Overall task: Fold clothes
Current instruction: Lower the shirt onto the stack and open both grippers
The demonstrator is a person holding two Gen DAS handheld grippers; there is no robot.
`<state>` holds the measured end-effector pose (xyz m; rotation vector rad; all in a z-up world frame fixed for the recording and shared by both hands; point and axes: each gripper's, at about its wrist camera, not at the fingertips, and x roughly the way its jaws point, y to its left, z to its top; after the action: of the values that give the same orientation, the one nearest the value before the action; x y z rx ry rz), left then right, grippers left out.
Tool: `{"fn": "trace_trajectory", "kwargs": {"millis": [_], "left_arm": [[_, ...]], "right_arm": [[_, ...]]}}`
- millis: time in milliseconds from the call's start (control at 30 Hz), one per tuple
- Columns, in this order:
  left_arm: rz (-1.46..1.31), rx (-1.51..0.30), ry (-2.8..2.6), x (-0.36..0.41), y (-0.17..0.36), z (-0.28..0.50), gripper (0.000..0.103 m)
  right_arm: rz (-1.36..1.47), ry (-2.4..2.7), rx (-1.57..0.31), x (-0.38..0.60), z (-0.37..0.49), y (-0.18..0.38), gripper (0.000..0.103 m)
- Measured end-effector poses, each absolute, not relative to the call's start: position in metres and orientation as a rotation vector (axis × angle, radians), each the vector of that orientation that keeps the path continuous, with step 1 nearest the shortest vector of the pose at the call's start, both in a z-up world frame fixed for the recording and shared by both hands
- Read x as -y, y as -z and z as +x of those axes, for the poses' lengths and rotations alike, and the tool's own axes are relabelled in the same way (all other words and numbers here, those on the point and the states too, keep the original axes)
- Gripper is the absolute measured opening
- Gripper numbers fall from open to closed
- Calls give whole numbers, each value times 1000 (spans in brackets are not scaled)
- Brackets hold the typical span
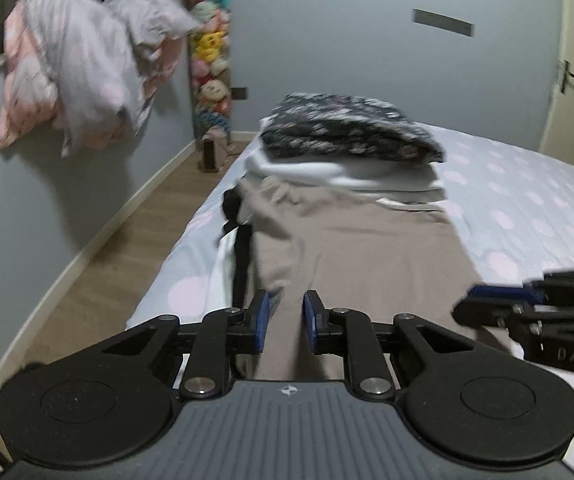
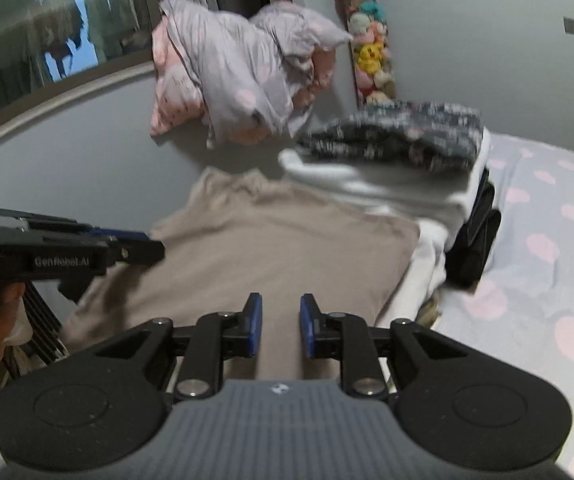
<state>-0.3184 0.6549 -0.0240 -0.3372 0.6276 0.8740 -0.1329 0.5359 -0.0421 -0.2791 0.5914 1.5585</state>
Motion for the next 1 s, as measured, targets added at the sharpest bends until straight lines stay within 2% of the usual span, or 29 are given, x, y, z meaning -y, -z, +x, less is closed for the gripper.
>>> {"fn": "trace_trajectory", "kwargs": {"millis": [500, 667, 800, 833, 1000], "left_arm": [[-453, -644, -890, -690, 65, -326, 27], [-441, -674, -925, -681, 55, -321, 28], [-423, -688, -976, -668, 35, -318, 34], [-414, -681, -984, -662, 28, -319, 34], [-355, -703, -996, -634, 5, -325, 34]], "right_arm": [[-375, -1562, -650, -576, -139, 74, 24], [-437, -1552, -645, -576, -144, 66, 24], [-484, -1531, -621, -569, -148, 49, 26], [-478, -1535, -615, -564, -148, 44, 29], [-466, -1573, -599, -533, -153, 28, 30]]}}
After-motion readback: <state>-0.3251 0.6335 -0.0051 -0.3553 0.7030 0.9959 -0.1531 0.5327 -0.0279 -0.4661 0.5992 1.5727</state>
